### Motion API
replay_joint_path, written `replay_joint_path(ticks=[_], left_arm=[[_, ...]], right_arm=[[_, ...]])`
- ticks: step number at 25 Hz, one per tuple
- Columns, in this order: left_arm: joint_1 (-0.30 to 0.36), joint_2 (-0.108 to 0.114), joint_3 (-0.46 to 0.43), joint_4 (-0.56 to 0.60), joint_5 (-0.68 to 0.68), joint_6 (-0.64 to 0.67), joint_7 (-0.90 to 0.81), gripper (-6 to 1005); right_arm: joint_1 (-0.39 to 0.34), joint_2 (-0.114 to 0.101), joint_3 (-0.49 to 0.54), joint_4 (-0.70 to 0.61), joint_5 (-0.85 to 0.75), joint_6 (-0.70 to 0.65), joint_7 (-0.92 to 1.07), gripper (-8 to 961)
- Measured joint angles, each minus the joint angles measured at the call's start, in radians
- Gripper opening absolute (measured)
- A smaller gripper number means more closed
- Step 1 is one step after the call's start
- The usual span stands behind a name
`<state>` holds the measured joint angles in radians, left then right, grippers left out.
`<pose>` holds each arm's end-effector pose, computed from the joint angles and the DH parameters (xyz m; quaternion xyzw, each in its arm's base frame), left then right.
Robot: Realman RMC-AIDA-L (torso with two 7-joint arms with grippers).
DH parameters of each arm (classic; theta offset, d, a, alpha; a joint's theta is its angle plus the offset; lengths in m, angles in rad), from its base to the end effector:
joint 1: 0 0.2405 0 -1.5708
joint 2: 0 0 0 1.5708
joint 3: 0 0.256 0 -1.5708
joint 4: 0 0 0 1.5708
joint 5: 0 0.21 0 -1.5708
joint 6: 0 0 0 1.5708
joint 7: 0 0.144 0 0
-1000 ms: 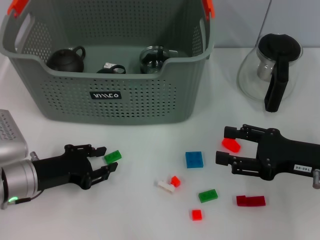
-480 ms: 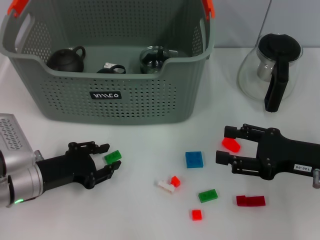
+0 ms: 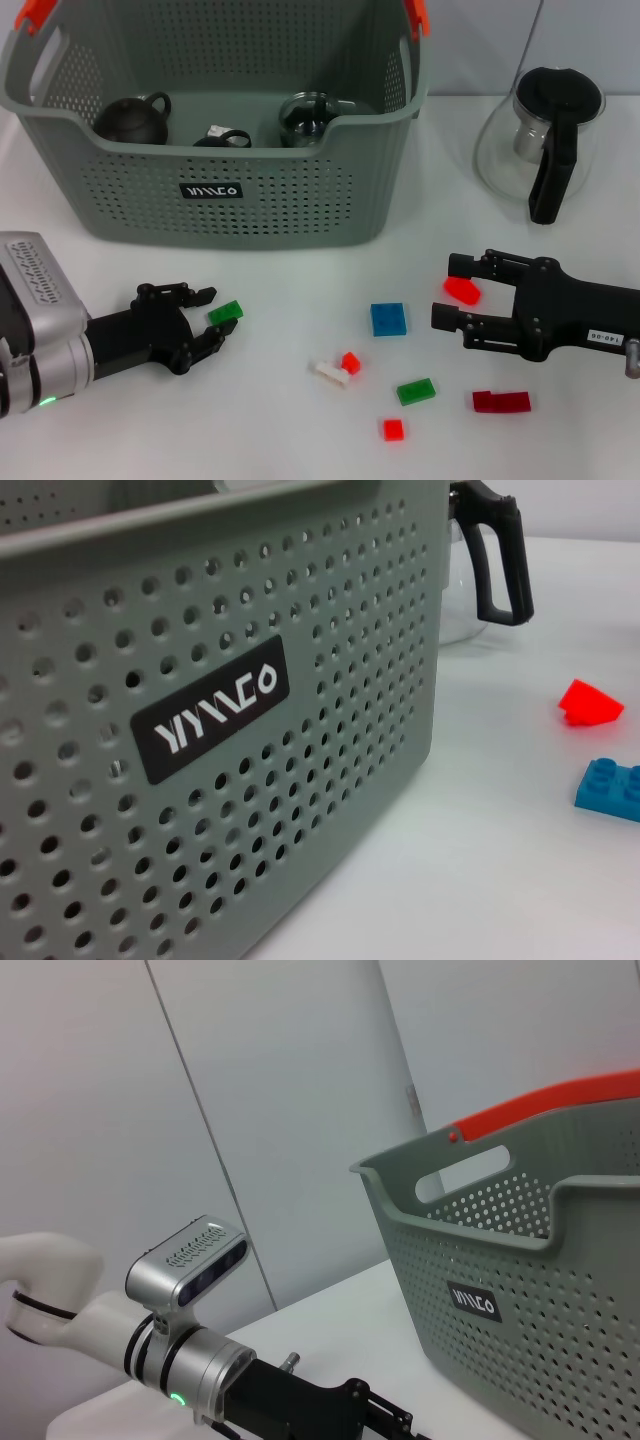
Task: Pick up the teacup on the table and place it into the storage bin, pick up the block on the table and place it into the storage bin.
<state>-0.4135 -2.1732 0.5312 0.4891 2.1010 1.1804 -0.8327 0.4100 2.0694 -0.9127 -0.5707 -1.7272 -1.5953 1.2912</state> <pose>-0.3393 0.2930 -0.0567 -0.9381 -0.1646 -0.1155 0.2821 0.2675 0.2910 -0.0198 -0.9215 0.2186 0.3071 0.0930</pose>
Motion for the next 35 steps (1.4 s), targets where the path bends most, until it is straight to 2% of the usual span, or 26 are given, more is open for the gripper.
replay_joint_path(ticks=[12, 15, 19, 20, 28, 32, 35], left_arm=[[0.000, 0.001, 0.001, -0.001, -0.007, 0.004, 0.000, 455], [0.000, 0.001, 0.002, -0.001, -0.005, 0.007, 0.000, 302], [0.002, 0.001, 0.001, 0.003, -0.005, 0.024, -0.005, 199], [0.004, 0.002, -0.001, 0.008, -0.007, 0.038, -0.011, 173], [0.023, 0.010, -0.004, 0.097, -0.010, 0.145, -0.148, 173], [0.021, 0.027, -0.018, 0.133, -0.011, 0.258, -0.249, 172], [0.007, 0.044, -0.063, 0.155, -0.012, 0.361, -0.318, 172]], right_arm=[[-0.001, 0.000, 0.001, 0.000, 0.000, -0.002, 0.000, 820], [0.000, -0.001, 0.001, 0.000, 0.000, -0.004, 0.000, 820], [0.002, -0.002, 0.002, 0.000, 0.000, -0.007, 0.001, 820], [0.002, -0.002, 0.002, 0.000, 0.000, -0.008, 0.002, 820], [0.008, -0.002, 0.003, 0.000, 0.000, -0.008, 0.002, 820], [0.009, -0.002, 0.002, 0.000, 0.000, -0.008, 0.002, 820], [0.007, -0.002, 0.001, 0.000, 0.000, -0.007, 0.002, 820]])
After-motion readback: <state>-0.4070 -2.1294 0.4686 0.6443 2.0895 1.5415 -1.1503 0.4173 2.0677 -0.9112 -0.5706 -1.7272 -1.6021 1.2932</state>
